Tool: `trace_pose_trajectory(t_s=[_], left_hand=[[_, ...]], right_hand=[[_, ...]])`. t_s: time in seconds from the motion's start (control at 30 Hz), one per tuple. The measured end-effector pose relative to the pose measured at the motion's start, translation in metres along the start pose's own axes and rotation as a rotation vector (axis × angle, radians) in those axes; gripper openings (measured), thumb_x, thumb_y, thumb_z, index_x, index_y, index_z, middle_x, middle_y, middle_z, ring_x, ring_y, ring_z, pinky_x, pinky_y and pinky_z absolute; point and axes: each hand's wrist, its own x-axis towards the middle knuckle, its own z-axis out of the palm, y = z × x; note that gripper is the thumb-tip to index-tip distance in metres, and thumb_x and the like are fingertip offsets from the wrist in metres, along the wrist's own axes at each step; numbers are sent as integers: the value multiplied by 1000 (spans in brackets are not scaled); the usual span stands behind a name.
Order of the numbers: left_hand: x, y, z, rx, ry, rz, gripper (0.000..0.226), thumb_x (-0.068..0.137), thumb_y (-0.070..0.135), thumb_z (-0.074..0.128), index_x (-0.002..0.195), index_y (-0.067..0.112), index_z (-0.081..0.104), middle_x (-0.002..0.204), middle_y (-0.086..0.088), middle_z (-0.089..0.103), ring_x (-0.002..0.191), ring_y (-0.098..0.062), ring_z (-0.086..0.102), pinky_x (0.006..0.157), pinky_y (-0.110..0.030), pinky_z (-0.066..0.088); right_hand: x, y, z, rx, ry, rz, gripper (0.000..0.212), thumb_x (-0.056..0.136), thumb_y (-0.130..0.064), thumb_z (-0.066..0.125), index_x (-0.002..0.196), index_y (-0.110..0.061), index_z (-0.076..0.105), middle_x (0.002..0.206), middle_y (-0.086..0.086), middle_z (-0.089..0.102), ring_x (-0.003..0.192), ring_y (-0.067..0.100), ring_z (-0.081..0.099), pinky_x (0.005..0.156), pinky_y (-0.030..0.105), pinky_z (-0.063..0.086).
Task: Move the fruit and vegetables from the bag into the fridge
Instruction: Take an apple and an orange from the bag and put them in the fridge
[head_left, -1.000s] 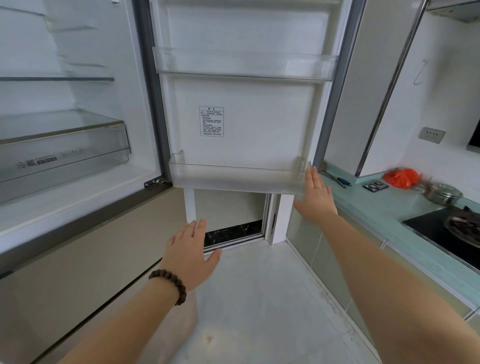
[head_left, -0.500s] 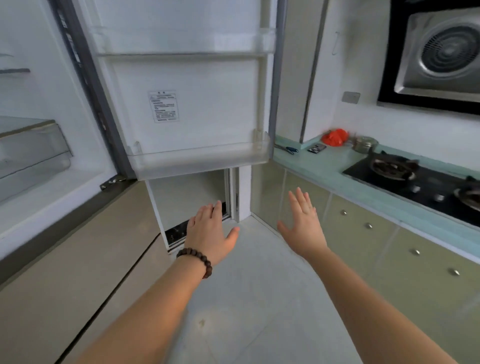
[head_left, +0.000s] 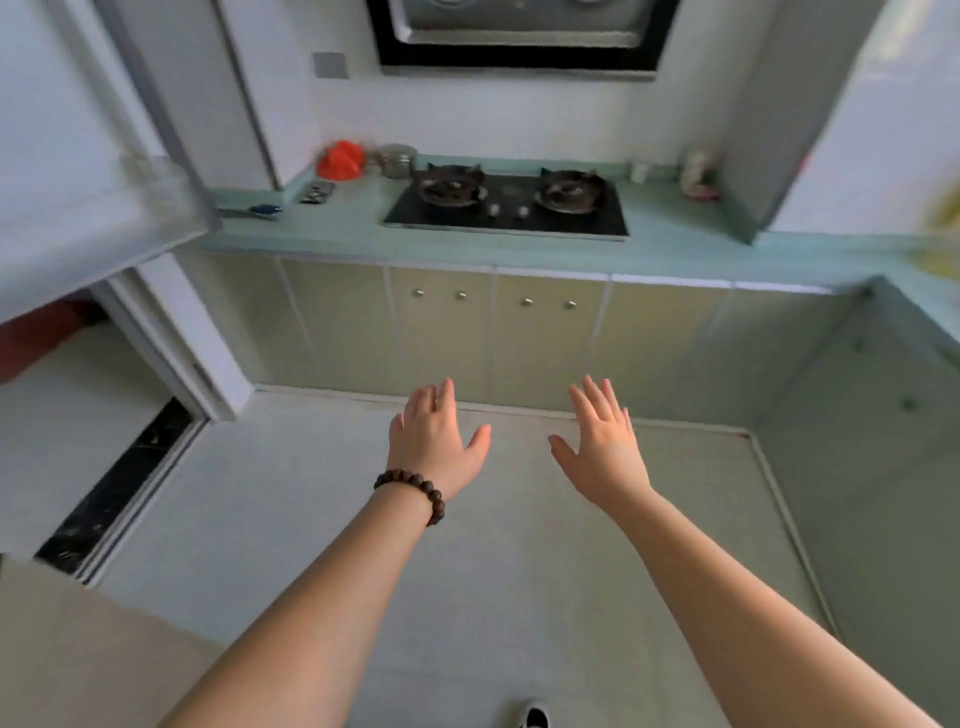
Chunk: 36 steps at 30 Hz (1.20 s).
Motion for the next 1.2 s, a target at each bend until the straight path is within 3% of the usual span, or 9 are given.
trace_pose_trajectory(t_s=[0.5, 0.87, 1.2], left_hand=[[3, 252, 133, -123, -326, 614, 76, 86, 48, 52, 144, 7, 26, 147, -12, 35, 139, -27, 26, 109, -41, 30], [77, 435, 229, -54, -468, 798, 78, 88, 53, 44, 148, 13, 15, 155, -6, 21, 144, -22, 15, 114, -42, 19], [163, 596, 279, -10, -458, 925, 77, 88, 54, 41, 149, 15, 13, 156, -5, 20, 144, -20, 13, 115, -43, 18]], right_hand=[[-137, 211, -100, -80, 294, 711, 62, 90, -29, 52, 144, -15, 26, 157, 5, 13, 146, 20, -1, 118, 40, 8], [-85, 378, -152, 0, 424, 920, 59, 91, -31, 50, 143, -15, 29, 157, 7, 14, 145, 20, 0, 118, 42, 11], [-10, 515, -240, 19, 499, 988, 58, 90, -30, 52, 143, -16, 31, 156, 6, 17, 145, 18, 3, 118, 40, 12]])
